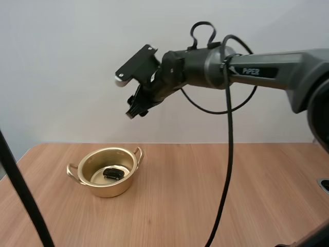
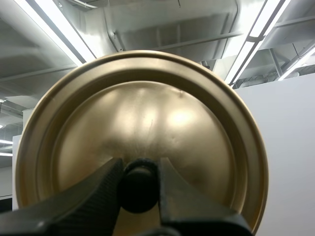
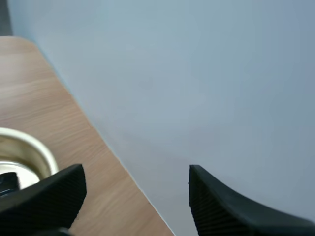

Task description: Open the pot, put the car inside, and close it

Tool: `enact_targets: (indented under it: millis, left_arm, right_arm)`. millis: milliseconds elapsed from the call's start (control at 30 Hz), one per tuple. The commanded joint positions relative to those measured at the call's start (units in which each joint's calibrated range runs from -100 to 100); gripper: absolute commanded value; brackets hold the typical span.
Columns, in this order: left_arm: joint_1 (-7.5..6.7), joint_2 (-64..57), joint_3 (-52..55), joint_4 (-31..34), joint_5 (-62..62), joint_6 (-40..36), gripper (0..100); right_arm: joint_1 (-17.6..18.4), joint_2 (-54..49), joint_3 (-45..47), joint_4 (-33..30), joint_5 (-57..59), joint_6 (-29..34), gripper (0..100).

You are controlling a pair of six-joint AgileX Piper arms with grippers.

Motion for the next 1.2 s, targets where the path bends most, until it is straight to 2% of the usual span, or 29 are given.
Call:
enact_targets:
  millis: [0,67,167,267,300,333,433,667,900,1033,1167]
  left_arm:
    - [-0.01,-0.06,0.00,-0.05,0.08,0.06,0]
    - [-0.01,-0.06,0.00,-0.05,0.08,0.06,0]
    - [-0.01,-0.06,0.00,-0.11,1.64,-0.28,0]
    - [-0.01,0.07,0.12,-0.11,4.65,-0.28,0]
    - [-0.01,0.34,0.12,-0.11,6.04,-0.28,0]
    - [-0.01,0.65,0.12,-0.11,7.43,-0.28,0]
    - [-0.01,1.93,0.12,-0.11,12.24,-0.28,0]
    - [-0.01,5.38,2.44,1.29,23.30,0.02,0]
    - [-0.01,5.67,21.60,8.80,20.96,0.61,0]
    - [-0.01,6.46,31.64,9.30,17.12,4.35,0]
    - [-0.01,9.00,35.91,8.97,17.72,7.43,0]
  right_arm:
    - [-3.70,-3.22,-0.08,0.00,0.14,2.19,96]
    - [-6.34,-5.77,-0.08,0.00,0.14,3.90,90]
    - [-9.94,-9.32,-0.08,0.50,0.14,5.49,67]
    - [-12.86,-13.12,-0.08,0.50,0.14,5.58,23]
    - [-13.73,-14.57,-0.08,0.50,-0.08,5.58,3]
    - [-14.44,-16.16,-0.08,0.50,-0.32,5.58,0]
    - [-15.79,-21.02,-0.08,0.58,-1.91,5.58,0]
    - [-15.95,-31.47,-0.08,2.45,-6.76,7.28,0]
    - [-15.95,-38.58,-0.08,2.61,-7.63,7.18,0]
    - [-15.95,-38.84,0.05,1.86,-2.87,7.18,0]
    - [-15.95,-38.84,0.05,1.86,2.84,7.18,0]
